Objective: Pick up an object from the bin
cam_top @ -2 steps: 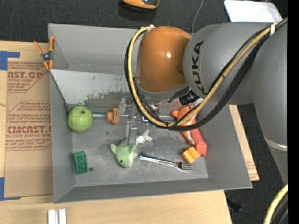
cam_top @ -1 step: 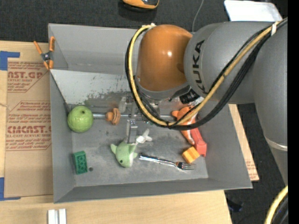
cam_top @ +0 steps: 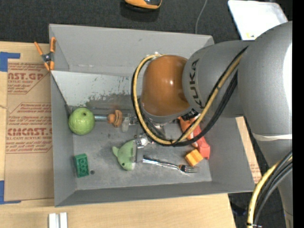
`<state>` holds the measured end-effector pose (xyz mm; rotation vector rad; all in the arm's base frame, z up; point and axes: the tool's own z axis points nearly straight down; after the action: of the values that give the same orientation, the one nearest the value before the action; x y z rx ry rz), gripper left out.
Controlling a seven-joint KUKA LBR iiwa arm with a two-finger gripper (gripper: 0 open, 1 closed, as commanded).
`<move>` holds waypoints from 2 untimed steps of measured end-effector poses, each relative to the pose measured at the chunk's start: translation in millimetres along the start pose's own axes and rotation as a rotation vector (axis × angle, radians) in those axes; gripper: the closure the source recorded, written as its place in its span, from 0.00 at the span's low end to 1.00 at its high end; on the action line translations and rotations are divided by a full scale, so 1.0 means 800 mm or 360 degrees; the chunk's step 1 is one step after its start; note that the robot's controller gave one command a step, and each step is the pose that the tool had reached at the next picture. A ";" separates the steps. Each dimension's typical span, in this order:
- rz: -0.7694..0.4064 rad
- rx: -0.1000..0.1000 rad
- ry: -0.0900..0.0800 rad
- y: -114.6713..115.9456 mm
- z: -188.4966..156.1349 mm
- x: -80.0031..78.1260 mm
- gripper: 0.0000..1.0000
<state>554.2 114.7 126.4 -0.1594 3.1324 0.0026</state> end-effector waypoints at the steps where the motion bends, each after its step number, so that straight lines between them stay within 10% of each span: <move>1: -0.0123 0.0000 -0.0001 -0.008 0.019 0.014 0.00; 2: -0.0103 -0.0001 0.0008 -0.019 0.033 0.028 0.00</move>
Offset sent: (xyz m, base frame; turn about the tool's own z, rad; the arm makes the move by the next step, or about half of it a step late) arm -0.0210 -0.0194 -0.0264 -0.0626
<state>533.5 97.3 99.8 -0.2611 3.1307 0.0025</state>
